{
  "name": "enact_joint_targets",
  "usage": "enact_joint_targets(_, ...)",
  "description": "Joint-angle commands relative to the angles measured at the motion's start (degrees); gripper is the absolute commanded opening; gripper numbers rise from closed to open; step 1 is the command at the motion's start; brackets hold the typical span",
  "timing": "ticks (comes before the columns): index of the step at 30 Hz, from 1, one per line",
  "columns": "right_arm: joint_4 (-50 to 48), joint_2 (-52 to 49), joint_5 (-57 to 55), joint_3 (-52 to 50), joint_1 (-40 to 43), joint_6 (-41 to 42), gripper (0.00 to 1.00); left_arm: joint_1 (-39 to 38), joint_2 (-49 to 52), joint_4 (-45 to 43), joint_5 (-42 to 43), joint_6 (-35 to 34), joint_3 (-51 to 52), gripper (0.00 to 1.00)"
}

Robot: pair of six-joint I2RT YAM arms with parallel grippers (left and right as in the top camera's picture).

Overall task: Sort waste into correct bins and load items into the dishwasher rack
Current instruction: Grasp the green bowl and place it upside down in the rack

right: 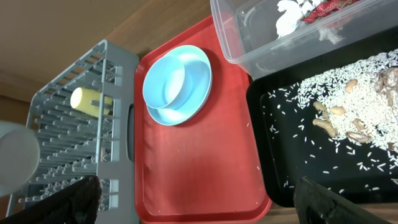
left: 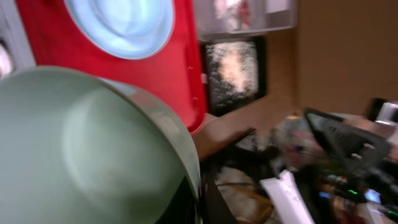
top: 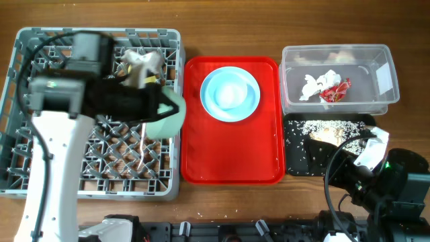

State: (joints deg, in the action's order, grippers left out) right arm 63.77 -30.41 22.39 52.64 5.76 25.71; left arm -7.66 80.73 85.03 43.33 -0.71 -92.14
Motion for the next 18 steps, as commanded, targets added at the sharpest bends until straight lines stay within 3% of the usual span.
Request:
enact_joint_targets(1, -0.2, 0.3, -0.6, 0.2, -0.1, 0.4, 1.00, 15.5, 2.4, 8.7, 23.4, 25.1, 8.7, 0.04)
enact_joint_targets(8, -0.1, 0.3, -0.6, 0.2, -0.1, 0.4, 1.00, 35.2, 4.7, 0.2, 23.4, 26.1, 33.5, 0.04)
enact_joint_targets(15, -0.1, 0.3, -0.6, 0.2, -0.1, 0.4, 1.00, 43.3, 8.4, -3.3, 16.9, 26.0, 36.7, 0.04)
enact_joint_targets(18, -0.1, 0.3, -0.6, 0.2, -0.1, 0.4, 1.00, 48.8, 8.4, -2.8, 13.8, 25.8, 36.7, 0.13)
